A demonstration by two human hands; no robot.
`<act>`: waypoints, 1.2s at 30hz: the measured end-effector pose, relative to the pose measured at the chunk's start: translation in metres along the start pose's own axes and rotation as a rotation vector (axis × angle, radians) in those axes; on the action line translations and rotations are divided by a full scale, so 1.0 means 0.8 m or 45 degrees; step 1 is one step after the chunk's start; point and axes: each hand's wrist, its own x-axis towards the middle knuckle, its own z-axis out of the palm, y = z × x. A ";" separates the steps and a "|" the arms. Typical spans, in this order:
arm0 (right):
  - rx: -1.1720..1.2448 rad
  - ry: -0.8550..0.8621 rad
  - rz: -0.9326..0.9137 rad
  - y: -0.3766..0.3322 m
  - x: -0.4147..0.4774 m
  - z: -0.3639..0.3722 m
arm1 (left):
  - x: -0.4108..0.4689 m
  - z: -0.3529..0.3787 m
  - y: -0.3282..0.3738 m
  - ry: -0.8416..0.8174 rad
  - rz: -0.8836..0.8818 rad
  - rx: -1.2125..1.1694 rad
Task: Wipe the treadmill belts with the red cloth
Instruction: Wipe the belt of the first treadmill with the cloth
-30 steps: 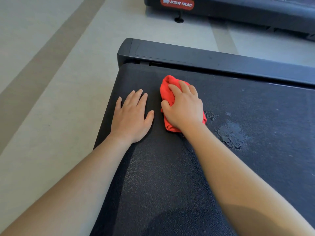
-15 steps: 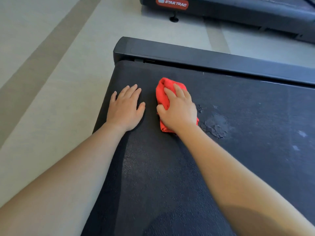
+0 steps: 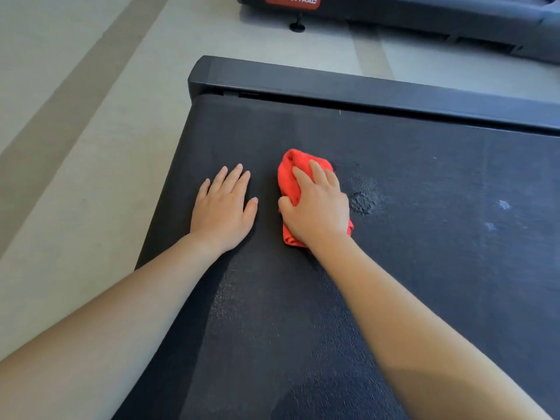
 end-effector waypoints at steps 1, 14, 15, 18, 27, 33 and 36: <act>-0.004 0.022 0.010 0.004 -0.025 -0.001 | -0.003 0.000 0.001 0.003 0.008 -0.004; -0.017 -0.022 0.092 0.026 -0.013 -0.014 | -0.022 -0.004 0.016 -0.036 0.087 -0.008; -0.026 -0.014 0.079 0.029 -0.034 -0.013 | -0.023 -0.005 0.019 -0.043 0.118 -0.015; -0.017 0.015 0.064 0.039 -0.071 -0.010 | -0.014 -0.005 0.028 -0.093 0.184 -0.030; 0.006 0.044 0.006 0.049 0.007 -0.007 | 0.050 0.002 0.029 -0.093 0.179 -0.007; 0.018 0.079 -0.028 0.053 0.075 0.001 | 0.118 0.008 0.034 -0.050 0.074 -0.004; 0.038 0.110 -0.036 0.052 0.116 0.007 | 0.149 0.012 0.031 -0.023 0.028 0.002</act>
